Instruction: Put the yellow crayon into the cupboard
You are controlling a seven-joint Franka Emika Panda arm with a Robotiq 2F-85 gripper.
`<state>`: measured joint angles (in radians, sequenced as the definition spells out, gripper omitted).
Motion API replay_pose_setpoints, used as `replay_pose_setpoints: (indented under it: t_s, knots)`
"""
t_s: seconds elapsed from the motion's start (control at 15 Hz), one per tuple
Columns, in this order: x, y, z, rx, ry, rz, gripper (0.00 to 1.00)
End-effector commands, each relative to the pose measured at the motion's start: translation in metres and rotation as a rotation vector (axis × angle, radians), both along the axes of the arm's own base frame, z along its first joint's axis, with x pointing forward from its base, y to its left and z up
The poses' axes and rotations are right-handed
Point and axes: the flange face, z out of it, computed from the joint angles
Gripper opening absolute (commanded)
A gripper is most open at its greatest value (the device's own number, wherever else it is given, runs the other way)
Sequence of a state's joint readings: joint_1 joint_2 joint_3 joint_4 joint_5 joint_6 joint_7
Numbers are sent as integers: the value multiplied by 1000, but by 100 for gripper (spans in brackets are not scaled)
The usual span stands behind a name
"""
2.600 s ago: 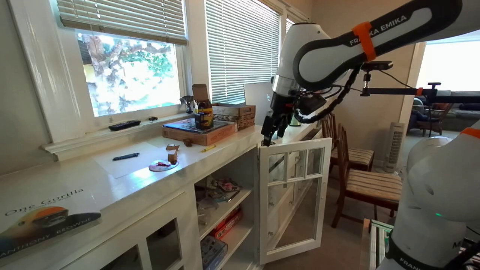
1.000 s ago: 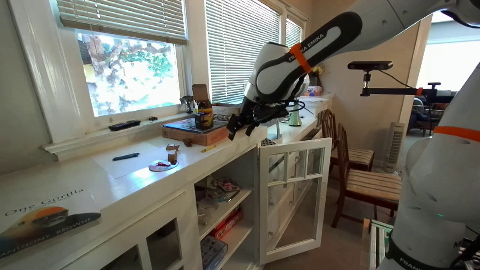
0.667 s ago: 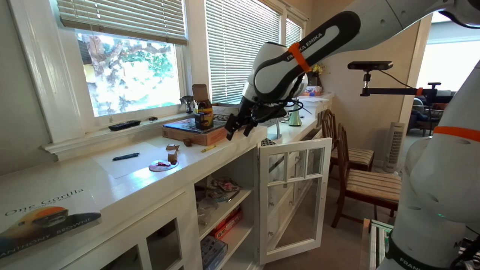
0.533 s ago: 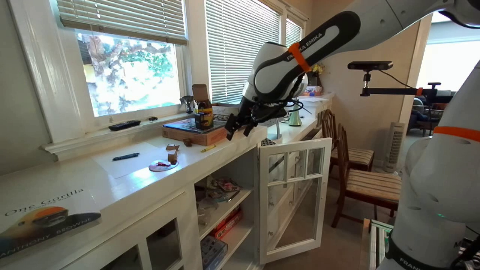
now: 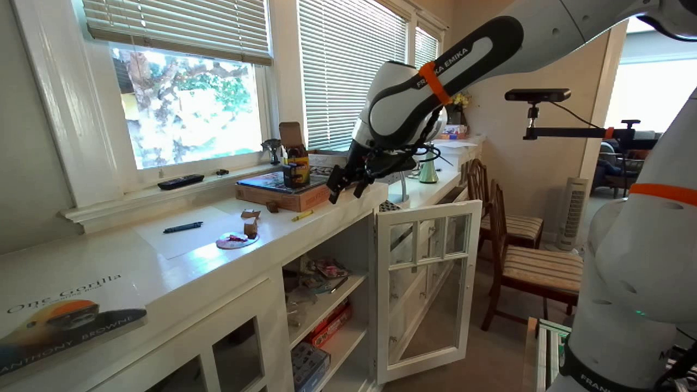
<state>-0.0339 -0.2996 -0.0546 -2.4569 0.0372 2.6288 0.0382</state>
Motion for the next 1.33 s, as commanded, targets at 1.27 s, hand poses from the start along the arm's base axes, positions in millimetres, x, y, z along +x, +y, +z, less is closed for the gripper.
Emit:
replay_pose_setpoints:
  t_s: [1.27]
  knots:
    - [53, 3, -22, -3, 29, -274, 100]
